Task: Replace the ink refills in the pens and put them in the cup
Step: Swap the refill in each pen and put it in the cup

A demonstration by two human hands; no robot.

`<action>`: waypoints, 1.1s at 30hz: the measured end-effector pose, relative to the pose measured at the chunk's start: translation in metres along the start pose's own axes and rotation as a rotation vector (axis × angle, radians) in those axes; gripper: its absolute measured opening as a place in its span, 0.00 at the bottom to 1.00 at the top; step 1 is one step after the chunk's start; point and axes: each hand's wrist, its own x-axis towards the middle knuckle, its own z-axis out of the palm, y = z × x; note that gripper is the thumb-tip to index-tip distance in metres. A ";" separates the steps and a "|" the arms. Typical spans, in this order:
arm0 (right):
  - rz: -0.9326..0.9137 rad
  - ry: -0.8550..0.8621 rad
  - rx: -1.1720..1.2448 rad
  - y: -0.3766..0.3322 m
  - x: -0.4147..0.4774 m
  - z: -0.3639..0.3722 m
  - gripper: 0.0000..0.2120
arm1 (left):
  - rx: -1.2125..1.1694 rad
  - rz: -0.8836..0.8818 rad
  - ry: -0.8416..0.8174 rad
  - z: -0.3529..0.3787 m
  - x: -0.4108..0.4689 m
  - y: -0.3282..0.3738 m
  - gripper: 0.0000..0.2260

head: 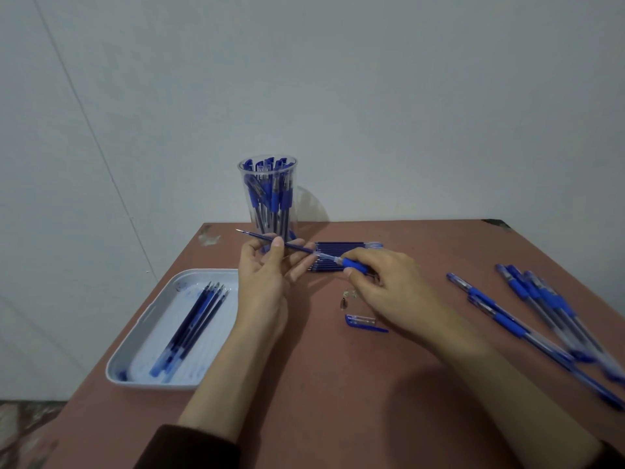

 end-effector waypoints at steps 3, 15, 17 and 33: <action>-0.002 0.013 0.028 0.001 0.000 0.000 0.09 | 0.019 -0.004 0.002 0.001 -0.001 0.000 0.03; 0.136 0.068 0.370 0.000 0.003 0.003 0.06 | 0.444 -0.047 -0.258 -0.002 -0.007 -0.013 0.05; 0.200 0.090 0.538 0.000 0.006 0.000 0.06 | 0.730 0.066 -0.301 -0.007 -0.004 -0.013 0.09; 0.159 0.093 0.309 0.003 0.002 -0.007 0.07 | 0.631 -0.058 -0.309 -0.009 -0.007 -0.006 0.07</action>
